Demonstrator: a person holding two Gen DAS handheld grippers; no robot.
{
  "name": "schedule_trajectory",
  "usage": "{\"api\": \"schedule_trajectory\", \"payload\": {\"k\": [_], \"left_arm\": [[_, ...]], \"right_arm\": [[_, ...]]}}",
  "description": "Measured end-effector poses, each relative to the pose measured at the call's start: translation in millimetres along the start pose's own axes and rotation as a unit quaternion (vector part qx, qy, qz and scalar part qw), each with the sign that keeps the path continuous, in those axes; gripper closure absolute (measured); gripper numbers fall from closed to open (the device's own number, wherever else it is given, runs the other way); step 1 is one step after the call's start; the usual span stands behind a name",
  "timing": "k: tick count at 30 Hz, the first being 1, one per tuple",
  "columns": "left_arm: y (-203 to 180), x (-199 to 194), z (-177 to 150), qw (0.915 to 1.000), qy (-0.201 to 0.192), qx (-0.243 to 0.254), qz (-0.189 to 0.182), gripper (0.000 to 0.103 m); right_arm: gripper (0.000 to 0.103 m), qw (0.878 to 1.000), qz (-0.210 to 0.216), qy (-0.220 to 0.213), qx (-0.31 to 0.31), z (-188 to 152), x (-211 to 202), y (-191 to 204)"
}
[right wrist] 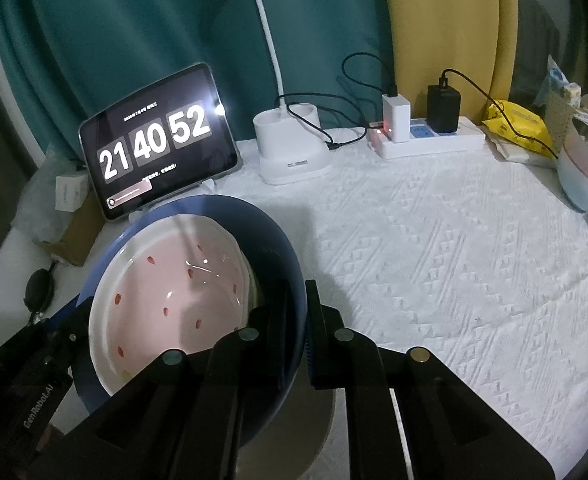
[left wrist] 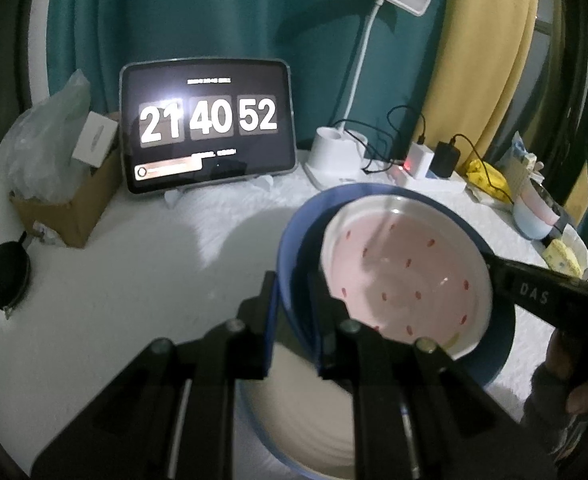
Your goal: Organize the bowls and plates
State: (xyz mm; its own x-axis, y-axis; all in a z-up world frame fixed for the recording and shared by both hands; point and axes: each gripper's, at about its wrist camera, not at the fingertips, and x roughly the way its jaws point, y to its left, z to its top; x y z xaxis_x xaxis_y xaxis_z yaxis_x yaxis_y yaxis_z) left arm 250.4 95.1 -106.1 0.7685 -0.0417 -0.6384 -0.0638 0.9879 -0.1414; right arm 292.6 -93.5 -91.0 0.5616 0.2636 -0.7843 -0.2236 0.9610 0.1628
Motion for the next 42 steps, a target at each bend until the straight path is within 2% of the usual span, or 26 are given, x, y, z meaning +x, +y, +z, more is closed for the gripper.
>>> {"api": "schedule_trajectory", "payload": {"k": [12, 20, 27, 31, 33, 37, 42], "left_arm": [[-5.3, 1.9, 1.1, 0.9999, 0.004, 0.012, -0.004, 0.088], [-5.0, 2.2, 1.0, 0.9999, 0.005, 0.010, 0.005, 0.086], [-8.8, 1.3, 0.6, 0.9997, 0.010, 0.017, 0.013, 0.086], [-8.5, 0.4, -0.3, 0.9998, 0.011, 0.008, 0.011, 0.086], [-9.7, -0.2, -0.4, 0.9998, 0.012, 0.007, 0.012, 0.086], [-13.2, -6.9, 1.3, 0.9999, 0.003, 0.006, 0.008, 0.084], [-16.0, -13.0, -0.2, 0.9998, -0.002, 0.006, 0.017, 0.084]], "right_arm": [[0.091, 1.000, -0.023, -0.003, -0.018, -3.9, -6.2, -3.8], [0.065, 0.999, -0.041, -0.006, -0.016, -7.7, -9.8, -12.3], [0.062, 0.999, -0.039, -0.001, -0.010, -9.7, -11.9, -17.1], [0.056, 0.999, -0.038, 0.001, -0.006, -11.5, -14.3, -20.6], [0.055, 0.999, -0.036, -0.010, -0.003, -12.5, -19.0, -22.2], [0.046, 0.999, -0.032, -0.025, 0.000, -10.6, -29.6, -24.1], [0.046, 0.999, -0.028, -0.028, -0.005, -12.1, -35.1, -23.3]]}}
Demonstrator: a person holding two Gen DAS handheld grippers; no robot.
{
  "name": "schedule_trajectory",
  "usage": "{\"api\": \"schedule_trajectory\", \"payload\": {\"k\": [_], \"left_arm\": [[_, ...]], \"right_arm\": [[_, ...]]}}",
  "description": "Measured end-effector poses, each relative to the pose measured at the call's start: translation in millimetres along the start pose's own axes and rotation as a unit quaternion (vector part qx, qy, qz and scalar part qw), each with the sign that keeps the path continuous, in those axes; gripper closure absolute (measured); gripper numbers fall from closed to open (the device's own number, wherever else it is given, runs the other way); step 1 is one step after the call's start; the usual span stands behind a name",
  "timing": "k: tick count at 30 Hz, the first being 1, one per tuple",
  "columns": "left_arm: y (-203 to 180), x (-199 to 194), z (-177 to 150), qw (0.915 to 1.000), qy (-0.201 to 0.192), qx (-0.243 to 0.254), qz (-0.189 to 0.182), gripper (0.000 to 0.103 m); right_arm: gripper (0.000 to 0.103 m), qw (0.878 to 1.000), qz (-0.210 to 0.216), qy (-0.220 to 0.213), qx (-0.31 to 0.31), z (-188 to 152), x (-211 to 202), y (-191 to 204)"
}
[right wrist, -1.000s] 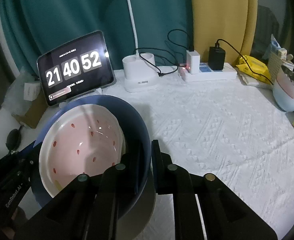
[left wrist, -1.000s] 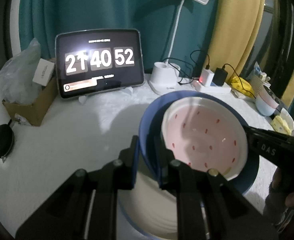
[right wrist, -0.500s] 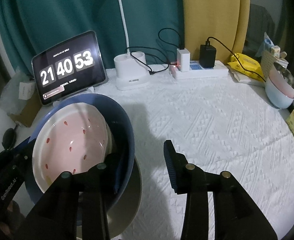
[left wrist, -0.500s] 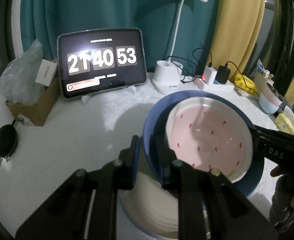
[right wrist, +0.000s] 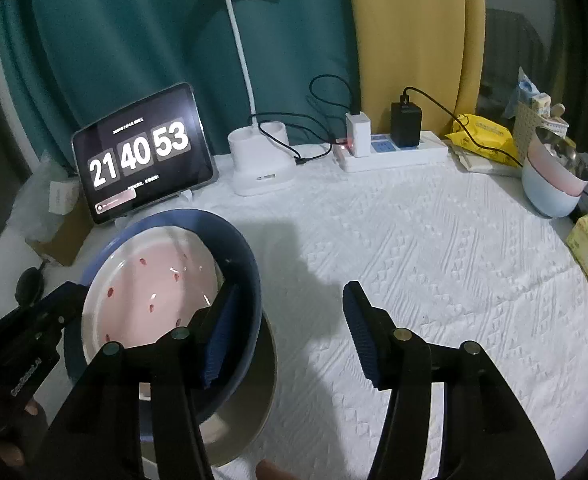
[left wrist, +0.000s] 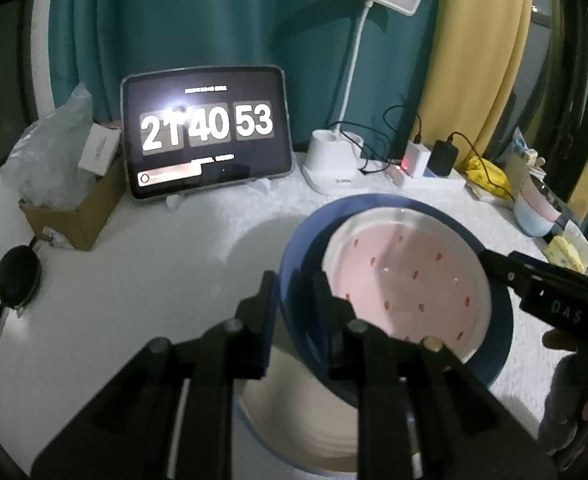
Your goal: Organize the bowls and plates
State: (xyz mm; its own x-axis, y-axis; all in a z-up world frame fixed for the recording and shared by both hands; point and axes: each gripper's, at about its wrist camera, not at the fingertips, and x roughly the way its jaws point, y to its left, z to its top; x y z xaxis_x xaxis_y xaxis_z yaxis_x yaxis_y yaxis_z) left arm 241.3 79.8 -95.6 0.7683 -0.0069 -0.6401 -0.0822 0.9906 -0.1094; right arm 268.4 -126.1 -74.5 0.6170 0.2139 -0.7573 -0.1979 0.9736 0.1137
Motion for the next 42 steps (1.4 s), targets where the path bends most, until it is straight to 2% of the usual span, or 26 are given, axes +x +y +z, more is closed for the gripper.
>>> {"api": "schedule_trajectory", "payload": {"k": [5, 6, 7, 9, 35, 36, 39, 42], "left_arm": [[-2.3, -7.9, -3.5, 1.0000, -0.002, 0.002, 0.004, 0.082], [-2.8, -9.9, -4.3, 1.0000, -0.002, 0.002, 0.004, 0.077], [-2.9, -11.4, -4.8, 1.0000, -0.003, 0.003, 0.003, 0.056], [-3.8, -16.2, -6.6, 1.0000, -0.005, 0.000, -0.005, 0.033], [-33.5, -87.0, -36.9, 0.9984, -0.049, 0.018, -0.022, 0.032], [-34.3, -88.9, -37.5, 0.9983, -0.051, 0.019, -0.022, 0.032], [-38.3, -98.7, -40.8, 0.9979, -0.057, 0.022, -0.023, 0.021], [-41.5, -109.5, -43.0, 0.9973, -0.065, 0.024, -0.023, 0.016]], "right_arm": [[0.046, 1.000, 0.002, -0.002, -0.003, -1.7, -5.7, 2.2], [0.046, 1.000, 0.003, -0.003, -0.004, -2.1, -7.5, 2.5], [0.046, 1.000, 0.003, -0.003, -0.004, -2.3, -8.9, 3.1], [0.046, 1.000, 0.004, -0.006, -0.005, -3.2, -13.2, 3.3], [0.046, 0.999, 0.000, -0.040, -0.008, -35.1, -78.6, -1.7], [0.046, 0.999, 0.000, -0.042, -0.008, -36.1, -81.2, -1.9], [0.046, 0.999, 0.002, -0.052, -0.006, -38.9, -90.1, -2.2], [0.046, 0.998, 0.004, -0.059, -0.006, -42.4, -98.4, -1.7]]}}
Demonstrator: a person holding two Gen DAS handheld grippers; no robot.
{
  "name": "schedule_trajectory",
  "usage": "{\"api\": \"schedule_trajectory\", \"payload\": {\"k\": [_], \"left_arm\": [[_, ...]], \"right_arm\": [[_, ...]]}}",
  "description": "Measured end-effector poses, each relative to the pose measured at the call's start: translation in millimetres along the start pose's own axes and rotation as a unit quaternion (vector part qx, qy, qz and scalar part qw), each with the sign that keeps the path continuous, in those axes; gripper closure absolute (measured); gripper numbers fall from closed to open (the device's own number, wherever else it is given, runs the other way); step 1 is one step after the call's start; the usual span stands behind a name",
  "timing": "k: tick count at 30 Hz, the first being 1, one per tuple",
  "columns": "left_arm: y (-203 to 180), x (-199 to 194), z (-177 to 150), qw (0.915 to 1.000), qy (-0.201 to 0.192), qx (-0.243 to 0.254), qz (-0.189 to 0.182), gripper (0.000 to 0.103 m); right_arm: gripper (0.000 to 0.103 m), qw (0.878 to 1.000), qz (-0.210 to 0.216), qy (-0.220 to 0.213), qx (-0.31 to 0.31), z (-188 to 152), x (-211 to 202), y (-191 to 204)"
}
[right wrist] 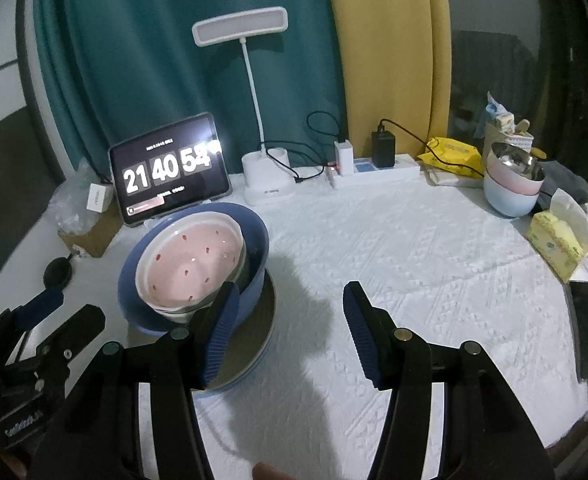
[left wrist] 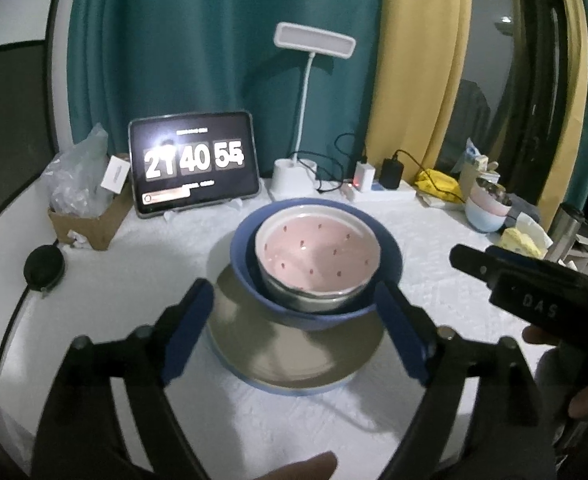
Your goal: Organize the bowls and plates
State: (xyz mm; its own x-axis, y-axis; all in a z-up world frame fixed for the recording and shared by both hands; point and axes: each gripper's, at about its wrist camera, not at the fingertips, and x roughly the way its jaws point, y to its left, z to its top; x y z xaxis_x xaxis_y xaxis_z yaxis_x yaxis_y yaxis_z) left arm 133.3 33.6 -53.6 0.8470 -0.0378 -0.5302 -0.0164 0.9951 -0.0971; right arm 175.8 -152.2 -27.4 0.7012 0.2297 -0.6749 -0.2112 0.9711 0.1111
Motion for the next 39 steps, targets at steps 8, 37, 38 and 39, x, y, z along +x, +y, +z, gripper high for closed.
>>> {"api": "schedule_trajectory", "payload": {"k": [8, 37, 38, 39], "left_arm": [[-8.2, -26.2, 1.0, 0.9996, -0.029, 0.003, 0.003, 0.011], [-25.5, -102.2, 8.8, 0.9949, -0.099, 0.015, 0.008, 0.010], [-26.1, -104.9, 9.3, 0.9945, -0.103, 0.017, 0.010, 0.010], [-27.0, -107.7, 9.9, 0.9941, -0.106, 0.020, 0.010, 0.010]], "right_arm": [[0.046, 1.000, 0.000, -0.021, -0.005, -3.0, -24.6, -1.0], [0.046, 0.994, -0.010, -0.109, -0.012, -1.0, -115.1, -0.5], [0.046, 0.994, -0.011, -0.111, -0.012, -0.9, -117.0, -0.3], [0.046, 0.993, -0.012, -0.113, -0.013, -0.8, -119.0, -0.6]]}}
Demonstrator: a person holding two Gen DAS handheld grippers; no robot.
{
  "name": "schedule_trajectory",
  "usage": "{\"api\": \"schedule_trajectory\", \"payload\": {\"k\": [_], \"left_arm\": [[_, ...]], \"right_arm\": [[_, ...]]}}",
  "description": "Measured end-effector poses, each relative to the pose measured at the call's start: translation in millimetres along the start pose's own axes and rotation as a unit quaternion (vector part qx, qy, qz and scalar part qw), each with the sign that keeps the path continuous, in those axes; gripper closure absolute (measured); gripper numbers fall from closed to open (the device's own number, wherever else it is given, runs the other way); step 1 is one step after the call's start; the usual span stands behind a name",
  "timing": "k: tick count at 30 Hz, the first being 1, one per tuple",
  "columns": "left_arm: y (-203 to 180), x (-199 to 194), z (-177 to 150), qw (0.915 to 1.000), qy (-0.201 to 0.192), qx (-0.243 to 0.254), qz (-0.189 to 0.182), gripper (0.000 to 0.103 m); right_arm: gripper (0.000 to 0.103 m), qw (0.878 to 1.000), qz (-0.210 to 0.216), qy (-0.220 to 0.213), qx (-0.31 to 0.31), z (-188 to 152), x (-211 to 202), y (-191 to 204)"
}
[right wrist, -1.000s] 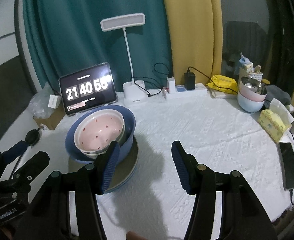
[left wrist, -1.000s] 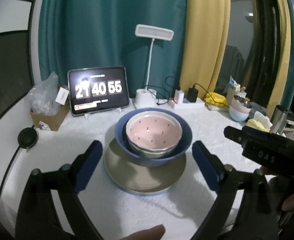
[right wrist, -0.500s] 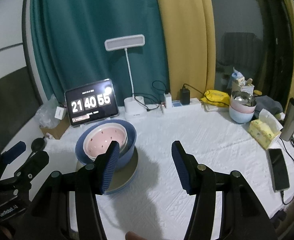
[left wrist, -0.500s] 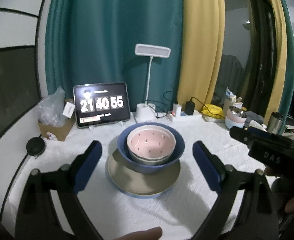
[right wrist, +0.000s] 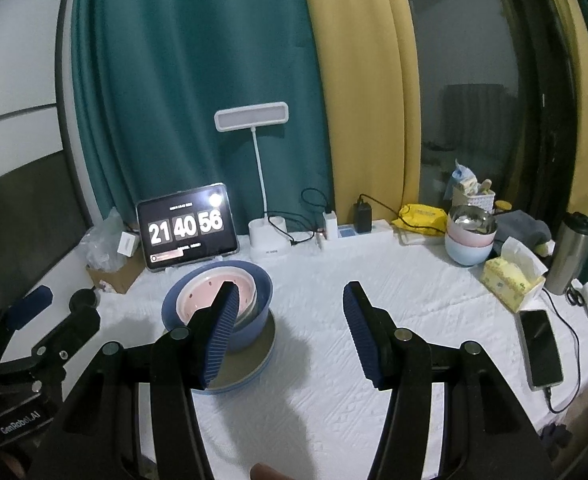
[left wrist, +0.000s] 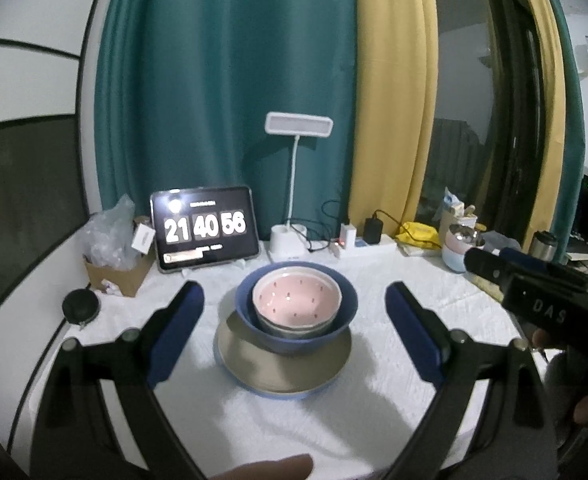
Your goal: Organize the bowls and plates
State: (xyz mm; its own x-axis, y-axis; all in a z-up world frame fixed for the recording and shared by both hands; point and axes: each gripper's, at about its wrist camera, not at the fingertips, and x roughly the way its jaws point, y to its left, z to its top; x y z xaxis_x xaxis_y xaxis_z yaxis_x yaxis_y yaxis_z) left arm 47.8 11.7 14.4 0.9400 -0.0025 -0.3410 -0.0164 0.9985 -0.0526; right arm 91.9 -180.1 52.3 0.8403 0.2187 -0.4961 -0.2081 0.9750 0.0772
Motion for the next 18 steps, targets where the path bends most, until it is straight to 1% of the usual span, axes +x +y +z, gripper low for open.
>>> {"api": "schedule_trajectory", "payload": {"k": [6, 18], "left_arm": [[-4.1, -12.0, 8.3, 0.9998, -0.016, 0.008, 0.001, 0.010], [-6.6, -32.5, 21.6, 0.9993, -0.036, 0.003, 0.004, 0.010]], "right_arm": [[0.045, 1.000, -0.002, -0.014, -0.003, 5.8, -13.4, -0.3], [0.045, 0.999, -0.005, -0.046, -0.016, 14.5, -43.7, 3.5]]}}
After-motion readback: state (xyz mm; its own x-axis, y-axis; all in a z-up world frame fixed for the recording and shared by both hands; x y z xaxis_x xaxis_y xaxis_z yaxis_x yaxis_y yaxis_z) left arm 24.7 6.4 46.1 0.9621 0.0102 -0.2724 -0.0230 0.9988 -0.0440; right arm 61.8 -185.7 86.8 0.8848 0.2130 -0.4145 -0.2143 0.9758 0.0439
